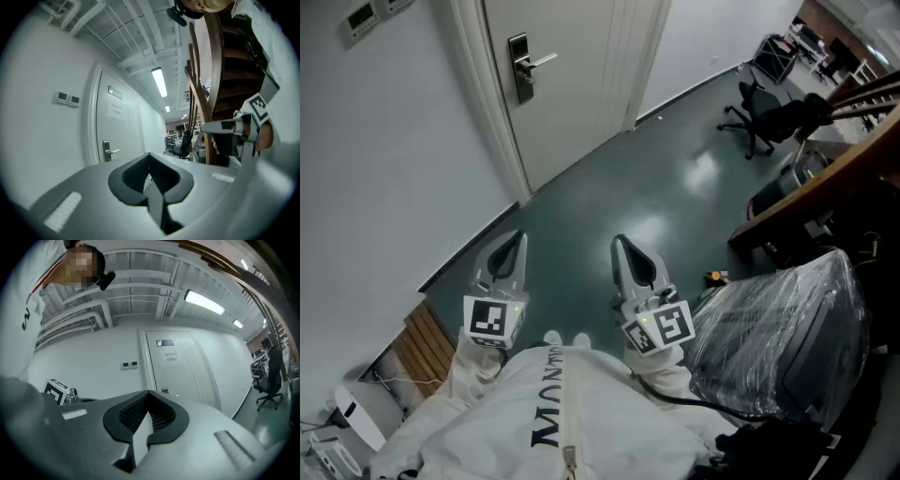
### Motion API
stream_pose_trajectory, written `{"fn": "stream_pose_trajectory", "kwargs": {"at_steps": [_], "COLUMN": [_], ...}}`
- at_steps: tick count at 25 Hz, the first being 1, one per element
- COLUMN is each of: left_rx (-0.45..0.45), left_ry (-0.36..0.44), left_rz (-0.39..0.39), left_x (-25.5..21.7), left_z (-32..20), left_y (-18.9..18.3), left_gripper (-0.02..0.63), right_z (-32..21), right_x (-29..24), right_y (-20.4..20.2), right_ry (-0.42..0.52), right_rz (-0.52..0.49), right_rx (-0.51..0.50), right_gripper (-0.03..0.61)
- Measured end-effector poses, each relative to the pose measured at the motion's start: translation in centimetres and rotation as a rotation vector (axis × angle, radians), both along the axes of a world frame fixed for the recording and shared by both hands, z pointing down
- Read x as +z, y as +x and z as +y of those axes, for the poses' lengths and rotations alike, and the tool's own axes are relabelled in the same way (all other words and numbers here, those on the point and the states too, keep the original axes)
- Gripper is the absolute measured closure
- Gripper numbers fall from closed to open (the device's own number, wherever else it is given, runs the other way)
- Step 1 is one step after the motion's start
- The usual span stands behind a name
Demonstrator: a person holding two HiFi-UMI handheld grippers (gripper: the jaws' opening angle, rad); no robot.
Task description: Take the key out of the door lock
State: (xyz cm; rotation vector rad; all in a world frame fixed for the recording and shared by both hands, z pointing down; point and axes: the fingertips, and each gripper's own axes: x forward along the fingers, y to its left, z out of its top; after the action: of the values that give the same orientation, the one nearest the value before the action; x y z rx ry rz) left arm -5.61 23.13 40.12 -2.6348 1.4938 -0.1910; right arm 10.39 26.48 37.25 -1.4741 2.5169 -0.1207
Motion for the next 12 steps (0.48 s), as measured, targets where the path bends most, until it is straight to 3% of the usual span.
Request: {"fn": "stream_pose_trajectory", "kwargs": {"at_steps": [3,8,12], "left_rx": [0.002,0.009,0.014], "left_ry": [0.006,0.008,-0.001], "left_rz": [-0.001,0.01,0.005], "left_x": [-0.1,0.0,0.4], "left_z": [0.1,0.4,0.5], "left_y": [-0.3,-0.2,0.0], "left_gripper": [0.614,0.614,0.614], "right_z": [0.6,1.4,1.5], "right_x": [-0.9,-2.0,-1.9], "right_y": [-0.7,-1.0,-1.0], "right_ry": [0.042,0.067,0.068], "right_rz": [-0.017,-0.139,-0.098], "right_rx": [-0.03,-0.104,-0.087], "right_gripper": [0.578,0.58,0.58]}}
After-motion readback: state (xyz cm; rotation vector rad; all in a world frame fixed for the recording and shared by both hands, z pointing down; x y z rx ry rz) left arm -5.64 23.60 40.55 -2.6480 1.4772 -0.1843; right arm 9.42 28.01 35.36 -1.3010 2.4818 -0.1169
